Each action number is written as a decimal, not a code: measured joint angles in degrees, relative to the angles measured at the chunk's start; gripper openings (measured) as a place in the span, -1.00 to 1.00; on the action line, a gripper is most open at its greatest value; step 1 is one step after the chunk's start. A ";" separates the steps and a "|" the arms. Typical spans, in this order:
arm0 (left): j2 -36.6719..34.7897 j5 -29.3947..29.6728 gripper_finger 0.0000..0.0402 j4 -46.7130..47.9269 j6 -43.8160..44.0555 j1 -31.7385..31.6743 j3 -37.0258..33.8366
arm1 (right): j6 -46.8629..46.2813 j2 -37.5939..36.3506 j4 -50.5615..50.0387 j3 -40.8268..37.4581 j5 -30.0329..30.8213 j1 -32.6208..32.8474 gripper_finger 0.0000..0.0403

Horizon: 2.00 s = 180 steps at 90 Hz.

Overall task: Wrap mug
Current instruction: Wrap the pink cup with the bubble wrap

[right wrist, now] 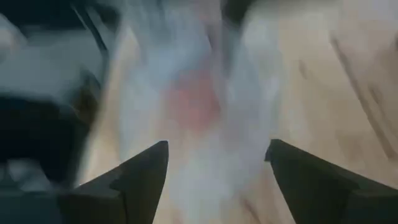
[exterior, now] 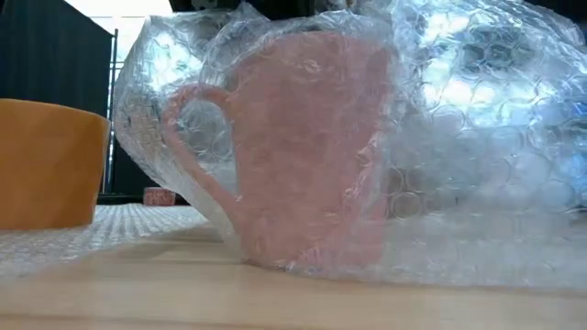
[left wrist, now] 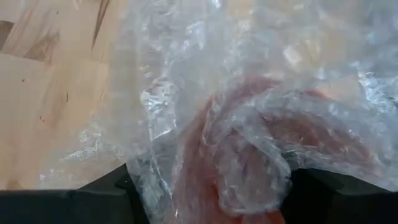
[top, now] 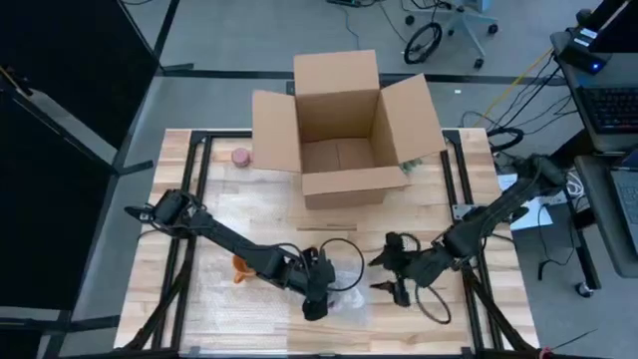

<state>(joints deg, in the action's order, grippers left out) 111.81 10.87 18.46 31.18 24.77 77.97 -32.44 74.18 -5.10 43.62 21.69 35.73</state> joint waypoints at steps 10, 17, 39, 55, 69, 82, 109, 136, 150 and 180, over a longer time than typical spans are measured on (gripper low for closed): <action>0.00 0.11 0.18 0.05 -0.02 0.00 0.00 | 0.11 2.54 9.90 0.04 2.72 -0.62 0.32; 0.00 0.11 0.18 0.05 -0.05 0.00 0.00 | 0.07 5.51 12.93 0.53 2.60 -1.40 0.32; 0.00 -0.81 0.18 0.28 -0.48 0.00 0.00 | 4.46 16.74 3.94 12.82 7.40 -2.49 0.32; -0.13 -0.89 0.18 0.60 -0.48 0.00 -0.02 | 5.59 24.86 -8.41 24.69 8.40 -3.25 0.32; -0.13 -1.07 0.18 0.76 -1.28 0.11 -0.02 | 4.40 32.04 -15.08 30.51 8.42 -3.87 0.32; -0.19 -1.67 0.18 0.96 -1.27 0.11 -0.13 | 2.49 35.29 -16.83 31.87 8.87 -4.08 0.32; -6.51 -2.21 0.18 4.04 -3.32 0.22 -0.04 | 1.83 36.15 -18.73 31.77 7.77 -4.24 0.32; -18.52 6.24 0.18 9.89 -8.02 0.82 0.09 | 2.24 36.41 -19.14 31.52 7.56 -4.21 0.32; -23.11 12.83 0.18 13.49 -7.74 2.29 0.07 | 3.97 36.39 -19.09 31.52 7.11 -4.35 0.32; -25.59 26.49 0.18 18.31 -7.59 7.48 0.00 | 3.97 36.28 -18.80 31.54 -5.50 -11.32 0.32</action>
<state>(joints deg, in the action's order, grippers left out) 86.21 37.36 36.77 23.59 32.25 77.97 -28.47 110.46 -23.90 75.16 16.19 24.40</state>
